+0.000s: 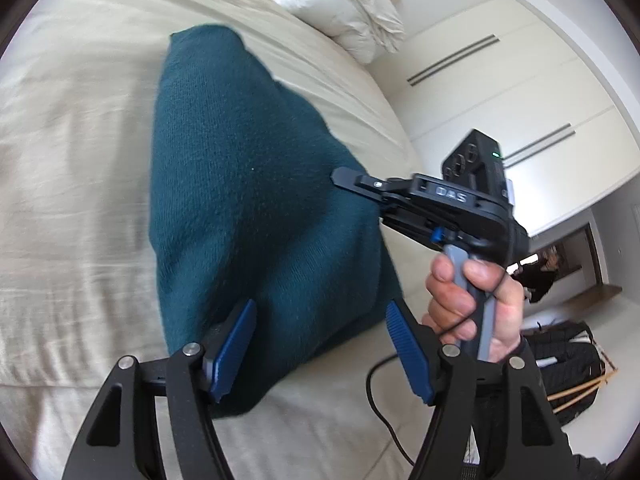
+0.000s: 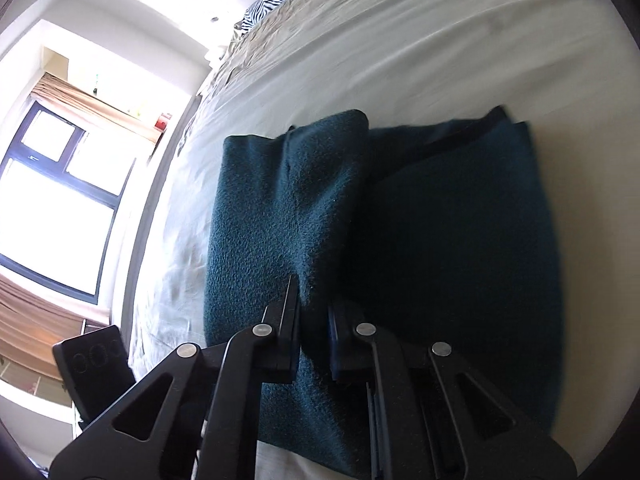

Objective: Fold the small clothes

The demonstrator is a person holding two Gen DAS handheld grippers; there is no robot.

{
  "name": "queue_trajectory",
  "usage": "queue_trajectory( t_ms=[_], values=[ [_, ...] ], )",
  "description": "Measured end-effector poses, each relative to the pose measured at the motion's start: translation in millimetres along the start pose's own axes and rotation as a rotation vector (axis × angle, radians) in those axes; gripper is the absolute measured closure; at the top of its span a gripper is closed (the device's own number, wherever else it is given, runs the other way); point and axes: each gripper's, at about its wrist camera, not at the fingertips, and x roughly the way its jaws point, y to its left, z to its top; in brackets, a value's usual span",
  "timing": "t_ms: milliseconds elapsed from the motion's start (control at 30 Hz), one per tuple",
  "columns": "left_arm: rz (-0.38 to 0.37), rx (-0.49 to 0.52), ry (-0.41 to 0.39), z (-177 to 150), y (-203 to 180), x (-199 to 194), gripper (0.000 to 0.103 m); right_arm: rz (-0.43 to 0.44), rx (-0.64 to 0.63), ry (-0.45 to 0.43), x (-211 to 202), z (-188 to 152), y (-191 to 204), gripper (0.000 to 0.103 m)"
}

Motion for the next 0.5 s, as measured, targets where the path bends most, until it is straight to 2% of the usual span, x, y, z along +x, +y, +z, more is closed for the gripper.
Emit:
queue_trajectory(
  t_ms=[233, 500],
  values=[
    [-0.018, 0.026, 0.033, -3.1, -12.4, 6.2, 0.031, -0.055, 0.037, 0.017, -15.3, 12.8, -24.8, 0.094],
    [-0.021, 0.033, 0.043, -2.1, -6.4, 8.3, 0.031, -0.112, 0.033, 0.032, -5.4, 14.8, -13.6, 0.094]
  ],
)
